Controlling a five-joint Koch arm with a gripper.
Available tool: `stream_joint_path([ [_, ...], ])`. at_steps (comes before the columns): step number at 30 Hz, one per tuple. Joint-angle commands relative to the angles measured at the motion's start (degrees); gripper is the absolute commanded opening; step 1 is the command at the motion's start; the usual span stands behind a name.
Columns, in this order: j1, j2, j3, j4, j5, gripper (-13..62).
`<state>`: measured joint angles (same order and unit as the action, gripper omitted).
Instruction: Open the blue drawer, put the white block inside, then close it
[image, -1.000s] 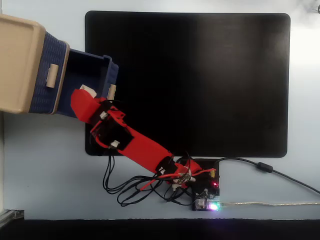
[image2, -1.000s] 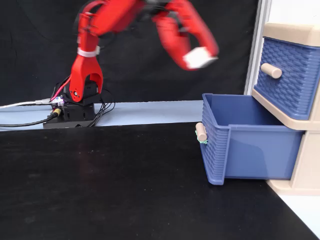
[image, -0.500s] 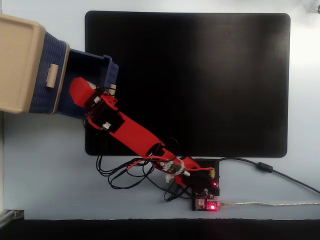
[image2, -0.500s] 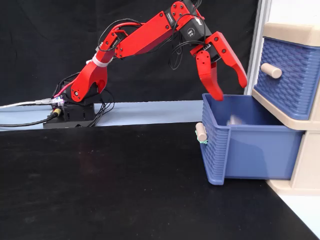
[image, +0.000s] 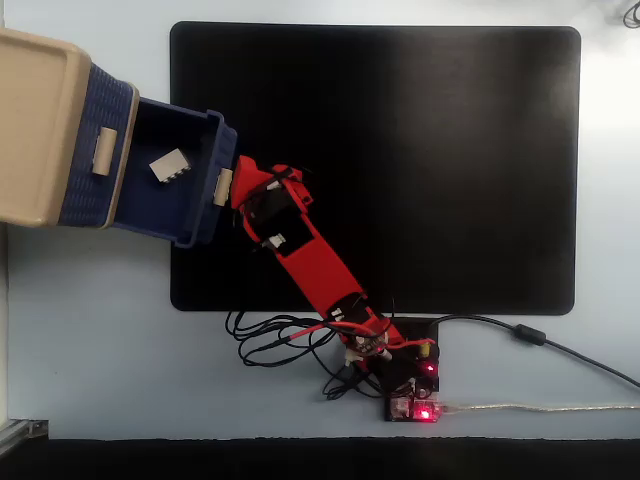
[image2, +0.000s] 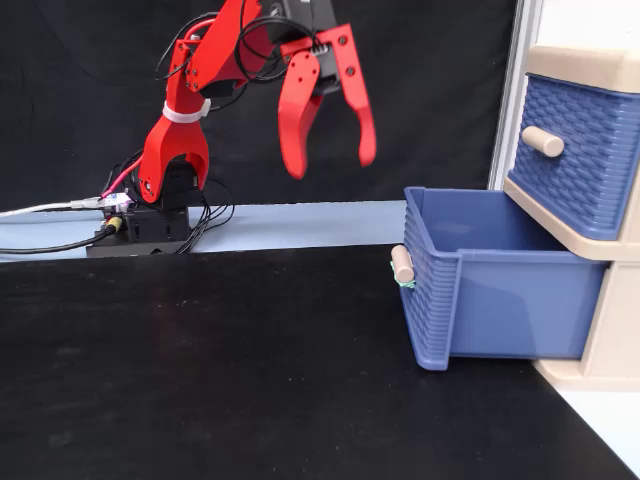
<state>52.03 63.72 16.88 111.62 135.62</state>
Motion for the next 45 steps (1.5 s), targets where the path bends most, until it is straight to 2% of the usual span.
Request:
stream_joint_path([
  [1,0.26,-1.93,0.09,0.97,0.26,33.7],
  [10,-5.89,-13.89,-0.7,-1.67,0.7,33.8],
  [18,-12.22,-16.35,-3.69,-13.01,5.71,33.8],
  [33,-19.34,-23.12,-3.69,-61.17,21.01,34.2],
  [38,-17.84,-20.48,-3.78,-52.65,20.48,34.5],
  [42,-9.93,-7.82,-4.04,-28.21,15.64,34.3],
  [45,-4.39,2.02,-4.04,-11.51,6.33,34.2],
])
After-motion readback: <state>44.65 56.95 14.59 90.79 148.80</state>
